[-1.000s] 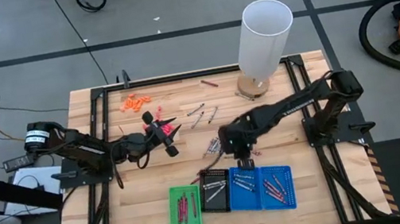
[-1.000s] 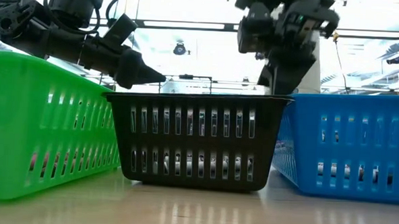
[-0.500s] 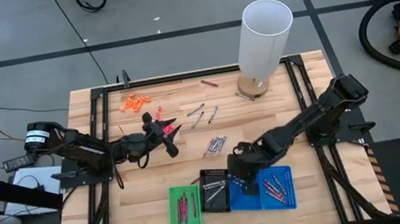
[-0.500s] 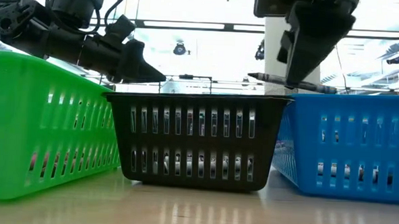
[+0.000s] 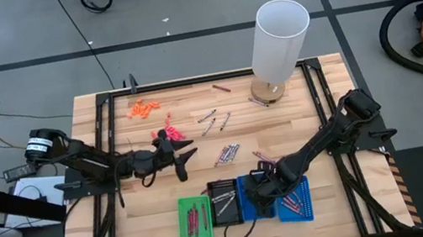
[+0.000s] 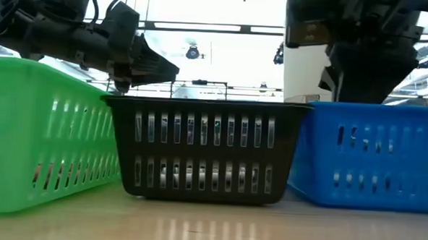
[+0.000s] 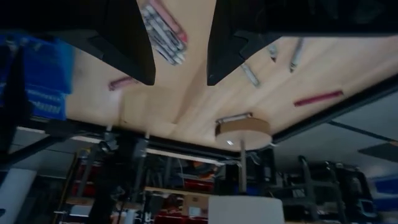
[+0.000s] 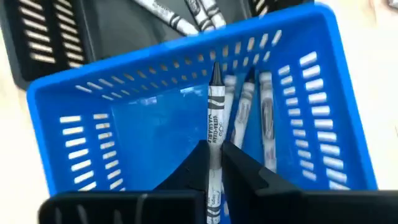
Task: Sort crayons
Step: Put the black crayon into the left blue bin
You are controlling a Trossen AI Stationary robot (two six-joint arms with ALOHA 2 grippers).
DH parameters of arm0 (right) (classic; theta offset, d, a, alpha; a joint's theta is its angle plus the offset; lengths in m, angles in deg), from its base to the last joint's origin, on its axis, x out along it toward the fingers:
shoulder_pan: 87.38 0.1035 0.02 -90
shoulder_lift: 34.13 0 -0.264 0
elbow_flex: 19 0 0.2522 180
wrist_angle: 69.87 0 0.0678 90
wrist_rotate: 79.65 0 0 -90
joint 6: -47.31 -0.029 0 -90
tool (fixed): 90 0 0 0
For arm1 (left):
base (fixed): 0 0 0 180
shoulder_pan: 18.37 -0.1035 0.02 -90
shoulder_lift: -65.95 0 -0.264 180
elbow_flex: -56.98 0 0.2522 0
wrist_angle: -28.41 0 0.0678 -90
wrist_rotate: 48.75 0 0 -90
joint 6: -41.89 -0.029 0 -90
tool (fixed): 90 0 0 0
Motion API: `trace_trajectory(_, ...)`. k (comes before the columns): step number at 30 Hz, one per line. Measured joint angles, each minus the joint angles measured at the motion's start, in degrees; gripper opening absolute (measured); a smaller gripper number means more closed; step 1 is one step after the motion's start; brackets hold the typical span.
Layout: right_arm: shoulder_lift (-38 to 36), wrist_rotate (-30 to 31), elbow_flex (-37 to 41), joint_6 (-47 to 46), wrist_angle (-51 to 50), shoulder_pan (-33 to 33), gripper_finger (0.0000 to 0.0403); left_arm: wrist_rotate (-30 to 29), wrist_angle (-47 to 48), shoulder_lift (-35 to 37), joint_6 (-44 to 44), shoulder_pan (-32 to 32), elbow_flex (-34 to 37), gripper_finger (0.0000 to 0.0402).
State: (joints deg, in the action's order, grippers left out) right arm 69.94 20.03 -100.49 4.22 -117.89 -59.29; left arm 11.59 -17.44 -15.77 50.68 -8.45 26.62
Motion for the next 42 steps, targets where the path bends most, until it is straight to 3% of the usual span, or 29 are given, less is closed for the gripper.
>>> trace_trajectory(9, -1.9, -0.1, 0.0, -0.7, -1.9, -0.2, 0.0107, -0.8, 1.1, 0.0, 4.2, 4.9, 0.0, 0.0157)
trace_trajectory(14, -3.2, 0.5, 0.0, -0.4, -4.7, -0.2, 0.0122, -3.6, 2.6, 0.0, 6.5, 6.2, 0.0, 0.0157)
trace_trajectory(19, -6.6, 8.7, 0.0, 3.6, -6.5, -0.3, 0.0121, -0.6, 16.7, 0.0, 11.4, 3.3, -4.1, 0.0157)
trace_trajectory(24, -8.7, 12.7, 0.0, 12.5, -6.6, -1.7, 0.0121, -0.4, 32.3, 0.0, 11.6, -0.3, -10.4, 0.0157)
trace_trajectory(30, -8.8, 28.0, 3.7, 18.5, -6.0, -3.6, 0.0121, 7.4, 42.9, -0.9, 11.6, -6.8, -17.0, 0.0157)
trace_trajectory(34, -10.0, 30.0, 9.4, 21.2, -0.4, -5.6, 0.0121, 8.0, 43.3, -2.8, 10.7, -10.0, -18.5, 0.0157)
trace_trajectory(42, -20.1, 26.3, 25.0, 27.8, 19.5, -12.2, 0.0115, 11.3, 44.1, -9.2, 8.8, -15.0, -23.3, 0.0157)
